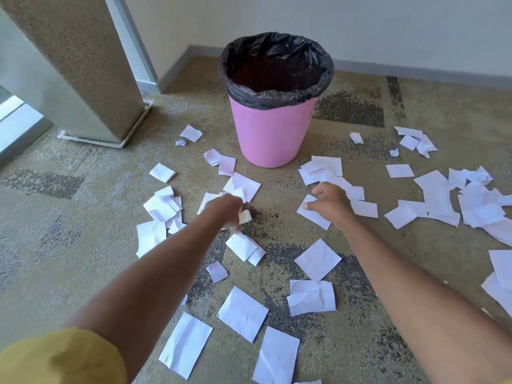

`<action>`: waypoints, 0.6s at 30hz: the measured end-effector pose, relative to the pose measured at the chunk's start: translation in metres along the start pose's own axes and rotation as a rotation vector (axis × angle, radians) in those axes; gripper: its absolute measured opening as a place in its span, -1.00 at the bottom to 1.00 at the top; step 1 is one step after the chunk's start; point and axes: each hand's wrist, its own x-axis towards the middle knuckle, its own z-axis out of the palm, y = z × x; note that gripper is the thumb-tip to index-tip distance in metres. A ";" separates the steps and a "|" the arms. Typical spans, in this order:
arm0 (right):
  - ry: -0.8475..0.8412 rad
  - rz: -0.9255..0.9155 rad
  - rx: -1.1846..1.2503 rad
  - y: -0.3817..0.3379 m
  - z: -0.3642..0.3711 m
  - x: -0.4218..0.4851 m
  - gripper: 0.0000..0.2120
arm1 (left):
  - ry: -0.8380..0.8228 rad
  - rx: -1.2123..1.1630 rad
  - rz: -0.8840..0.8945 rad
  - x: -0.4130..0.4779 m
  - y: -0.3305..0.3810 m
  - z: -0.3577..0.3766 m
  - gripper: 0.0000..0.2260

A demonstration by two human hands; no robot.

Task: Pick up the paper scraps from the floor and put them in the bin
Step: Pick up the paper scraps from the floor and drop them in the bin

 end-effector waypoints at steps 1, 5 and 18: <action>-0.025 -0.018 -0.125 0.002 0.002 -0.002 -0.48 | 0.013 0.037 0.004 0.001 0.001 0.005 -0.36; -0.041 -0.072 -0.429 0.005 0.009 -0.006 -0.27 | 0.104 0.081 0.046 0.004 0.002 0.015 -0.53; 0.012 -0.134 -0.336 0.010 0.005 -0.010 -0.53 | -0.017 -0.129 0.152 -0.007 -0.009 -0.013 -0.39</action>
